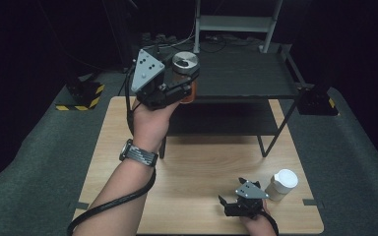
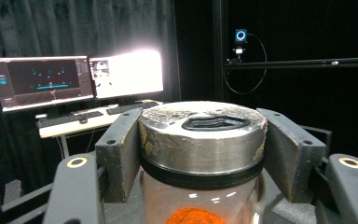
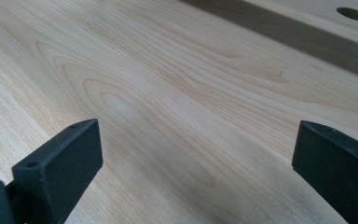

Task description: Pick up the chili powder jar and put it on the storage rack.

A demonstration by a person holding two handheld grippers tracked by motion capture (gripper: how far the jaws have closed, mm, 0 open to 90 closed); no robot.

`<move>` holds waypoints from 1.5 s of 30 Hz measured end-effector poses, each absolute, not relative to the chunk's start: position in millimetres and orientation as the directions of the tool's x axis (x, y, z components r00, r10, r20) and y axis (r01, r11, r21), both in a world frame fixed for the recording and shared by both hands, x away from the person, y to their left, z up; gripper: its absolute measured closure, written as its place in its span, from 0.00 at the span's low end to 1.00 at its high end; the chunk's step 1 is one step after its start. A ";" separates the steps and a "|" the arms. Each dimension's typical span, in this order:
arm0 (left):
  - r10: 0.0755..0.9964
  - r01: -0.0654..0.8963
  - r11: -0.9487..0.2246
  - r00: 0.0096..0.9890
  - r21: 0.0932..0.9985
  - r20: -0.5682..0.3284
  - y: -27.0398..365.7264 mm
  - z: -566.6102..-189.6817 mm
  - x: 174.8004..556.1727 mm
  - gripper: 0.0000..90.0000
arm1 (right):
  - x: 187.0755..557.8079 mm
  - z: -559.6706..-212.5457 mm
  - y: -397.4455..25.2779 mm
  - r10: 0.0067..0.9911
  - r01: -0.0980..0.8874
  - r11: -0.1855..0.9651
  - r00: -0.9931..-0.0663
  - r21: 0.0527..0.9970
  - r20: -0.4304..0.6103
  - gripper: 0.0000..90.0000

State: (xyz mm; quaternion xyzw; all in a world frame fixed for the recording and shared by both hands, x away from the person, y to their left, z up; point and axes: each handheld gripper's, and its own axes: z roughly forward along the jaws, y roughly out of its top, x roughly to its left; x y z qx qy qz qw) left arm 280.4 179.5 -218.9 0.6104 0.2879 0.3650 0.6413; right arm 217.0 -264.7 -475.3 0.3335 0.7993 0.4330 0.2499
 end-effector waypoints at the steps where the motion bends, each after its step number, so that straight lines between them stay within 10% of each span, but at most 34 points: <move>1: 0.822 -0.116 -0.012 0.565 0.993 0.076 178.0 -219.1 283.5 0.39 | 217.0 -475.3 -264.8 0.749 0.317 0.402 -0.653 0.859 -0.110 0.01; 45: 0.861 -0.077 -0.011 0.506 0.997 0.048 142.8 -231.6 331.3 0.39 | 218.6 -476.0 -269.3 0.747 0.320 0.386 -0.658 0.865 -0.089 0.01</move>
